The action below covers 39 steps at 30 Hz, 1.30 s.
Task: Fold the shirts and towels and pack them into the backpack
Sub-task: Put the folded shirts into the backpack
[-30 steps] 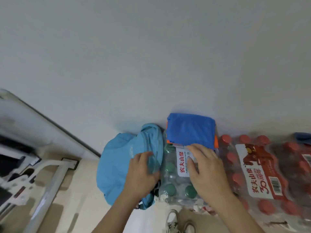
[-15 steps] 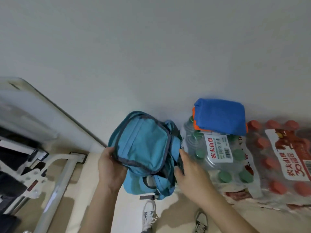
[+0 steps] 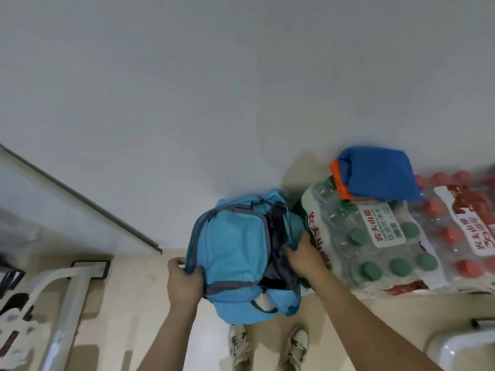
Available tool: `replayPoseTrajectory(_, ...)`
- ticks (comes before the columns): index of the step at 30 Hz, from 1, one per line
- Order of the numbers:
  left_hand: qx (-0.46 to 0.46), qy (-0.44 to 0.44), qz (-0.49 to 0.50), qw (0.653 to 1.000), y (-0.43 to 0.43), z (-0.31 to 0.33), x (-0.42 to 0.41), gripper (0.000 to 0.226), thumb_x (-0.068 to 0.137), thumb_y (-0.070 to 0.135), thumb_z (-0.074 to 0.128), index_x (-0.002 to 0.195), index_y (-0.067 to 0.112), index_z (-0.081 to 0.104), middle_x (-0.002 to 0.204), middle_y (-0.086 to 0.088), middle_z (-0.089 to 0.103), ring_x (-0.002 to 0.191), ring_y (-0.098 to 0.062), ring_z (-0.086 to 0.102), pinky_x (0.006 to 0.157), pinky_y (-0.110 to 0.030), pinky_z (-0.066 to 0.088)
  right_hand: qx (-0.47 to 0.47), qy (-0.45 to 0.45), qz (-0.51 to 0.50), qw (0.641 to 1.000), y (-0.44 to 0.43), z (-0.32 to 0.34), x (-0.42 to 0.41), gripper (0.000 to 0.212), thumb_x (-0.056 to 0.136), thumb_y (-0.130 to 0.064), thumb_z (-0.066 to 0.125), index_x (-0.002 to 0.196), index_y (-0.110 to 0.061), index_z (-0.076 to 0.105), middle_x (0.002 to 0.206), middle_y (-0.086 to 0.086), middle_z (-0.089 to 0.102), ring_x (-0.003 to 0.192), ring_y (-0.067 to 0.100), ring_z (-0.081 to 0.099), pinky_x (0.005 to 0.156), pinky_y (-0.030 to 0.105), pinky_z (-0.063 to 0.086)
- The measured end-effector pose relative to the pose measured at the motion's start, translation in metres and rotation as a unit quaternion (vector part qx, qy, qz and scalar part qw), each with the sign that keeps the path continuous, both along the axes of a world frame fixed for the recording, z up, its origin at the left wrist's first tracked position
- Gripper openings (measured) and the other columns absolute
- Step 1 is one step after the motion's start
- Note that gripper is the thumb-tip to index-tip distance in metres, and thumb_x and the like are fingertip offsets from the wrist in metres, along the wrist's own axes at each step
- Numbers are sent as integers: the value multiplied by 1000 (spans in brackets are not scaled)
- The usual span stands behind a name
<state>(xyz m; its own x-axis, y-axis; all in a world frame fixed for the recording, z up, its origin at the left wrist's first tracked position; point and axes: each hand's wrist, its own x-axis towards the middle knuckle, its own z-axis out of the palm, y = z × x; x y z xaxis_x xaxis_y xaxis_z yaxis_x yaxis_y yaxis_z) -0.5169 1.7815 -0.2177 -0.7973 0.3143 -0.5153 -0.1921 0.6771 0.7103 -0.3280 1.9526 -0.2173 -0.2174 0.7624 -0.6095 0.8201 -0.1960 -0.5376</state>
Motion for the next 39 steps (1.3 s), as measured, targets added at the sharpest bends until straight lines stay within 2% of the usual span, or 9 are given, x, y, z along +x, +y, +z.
replayPoseTrajectory(3,47,198,-168,964,10,1,-8,44,77,30,65,119,26,53,110,-1,56,101,-15,49,93,-34,42,-23,61,-129,989,2,-18,-9,31,87,-23,61,113,-7,61,108,13,67,98,32,62,87,42,52)
replayPoseTrajectory(8,5,-25,-307,951,39,4,-15,111,53,79,71,145,38,23,146,14,35,132,-12,40,107,-40,40,29,180,-121,976,4,33,-44,21,88,-9,53,84,11,59,75,21,65,64,26,60,58,29,49)
replayPoseTrajectory(11,28,-84,-276,957,48,11,-21,118,59,59,81,148,34,9,149,6,34,131,-19,43,104,-41,43,54,245,-79,965,11,99,-47,27,88,-15,55,77,9,51,61,17,45,57,19,42,53,28,32)
replayPoseTrajectory(18,166,-120,-274,940,73,39,-2,68,83,4,69,120,49,33,119,16,54,100,2,57,75,-15,53,-20,418,-244,875,-1,172,-3,18,83,-9,55,82,-7,72,86,14,71,81,25,66,76,38,52)
replayPoseTrajectory(23,-3,84,-400,913,83,28,28,88,65,47,58,143,35,19,144,-8,34,125,-35,42,103,-46,38,148,33,-137,979,11,149,30,16,88,-19,49,75,-10,48,70,8,54,71,25,50,66,35,37)
replayPoseTrajectory(26,147,148,-361,909,87,46,46,59,84,37,56,140,28,41,149,-6,33,137,-24,29,113,-38,26,367,-177,-14,913,0,142,45,43,82,-15,59,123,-6,51,93,19,58,85,36,54,73,43,45)
replayPoseTrajectory(31,81,227,-558,794,104,50,75,56,88,51,46,142,40,33,158,5,14,144,-24,10,113,-51,23,492,-122,169,845,-31,141,13,47,89,-34,47,136,-30,48,136,9,46,126,30,40,96,49,39)
replayPoseTrajectory(34,65,-13,-564,823,114,44,78,56,92,45,42,144,26,33,152,-1,30,140,-24,27,113,-48,27,421,-125,333,834,-27,116,0,44,92,-40,31,124,-33,60,138,-3,53,139,19,33,110,50,15)
replayPoseTrajectory(39,178,-72,-366,910,98,45,54,26,89,13,49,99,23,72,108,12,67,108,-9,59,99,-27,44,427,-214,372,796,15,119,27,50,86,-49,33,63,-25,71,70,-3,65,87,20,63,94,45,27)
